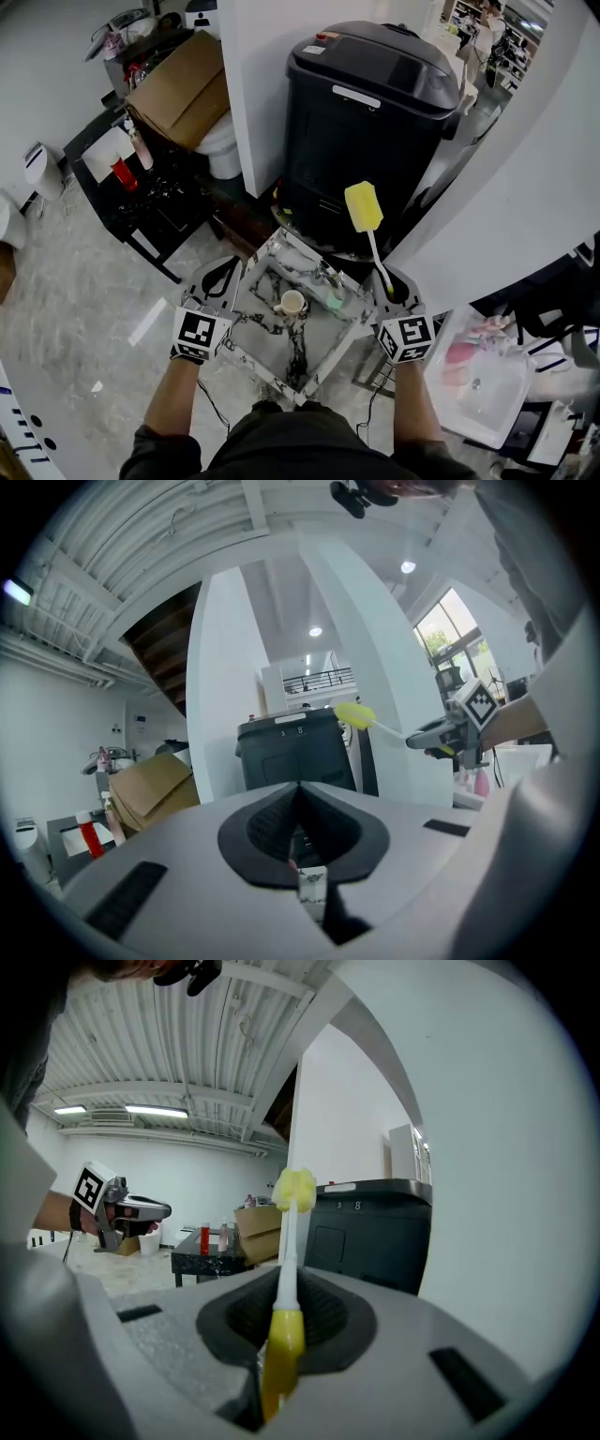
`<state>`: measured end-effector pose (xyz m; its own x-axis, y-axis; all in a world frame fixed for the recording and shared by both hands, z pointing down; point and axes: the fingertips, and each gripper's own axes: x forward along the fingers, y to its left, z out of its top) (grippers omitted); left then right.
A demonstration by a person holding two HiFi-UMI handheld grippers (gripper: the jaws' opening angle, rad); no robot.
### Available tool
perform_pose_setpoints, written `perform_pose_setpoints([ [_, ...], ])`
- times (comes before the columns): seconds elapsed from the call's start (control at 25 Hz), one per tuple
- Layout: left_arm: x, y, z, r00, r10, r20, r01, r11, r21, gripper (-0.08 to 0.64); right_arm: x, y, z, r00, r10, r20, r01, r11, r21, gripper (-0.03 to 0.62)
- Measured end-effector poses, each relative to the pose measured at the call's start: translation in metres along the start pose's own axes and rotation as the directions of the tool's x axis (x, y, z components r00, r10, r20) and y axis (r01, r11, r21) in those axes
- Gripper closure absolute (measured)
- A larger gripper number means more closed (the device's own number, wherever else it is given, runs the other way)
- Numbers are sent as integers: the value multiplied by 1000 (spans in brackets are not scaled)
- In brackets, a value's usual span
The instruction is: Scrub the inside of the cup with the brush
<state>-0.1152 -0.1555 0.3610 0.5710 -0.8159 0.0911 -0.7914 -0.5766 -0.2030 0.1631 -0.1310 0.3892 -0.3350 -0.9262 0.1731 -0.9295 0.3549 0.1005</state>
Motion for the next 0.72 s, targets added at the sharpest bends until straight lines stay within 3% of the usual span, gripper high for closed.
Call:
perform_pose_setpoints([
  [0.72,2,-8,-6,1000,0,-22,0,1000,1,558,-4,-4,0,1000,11,5,-11,1000,1,558],
])
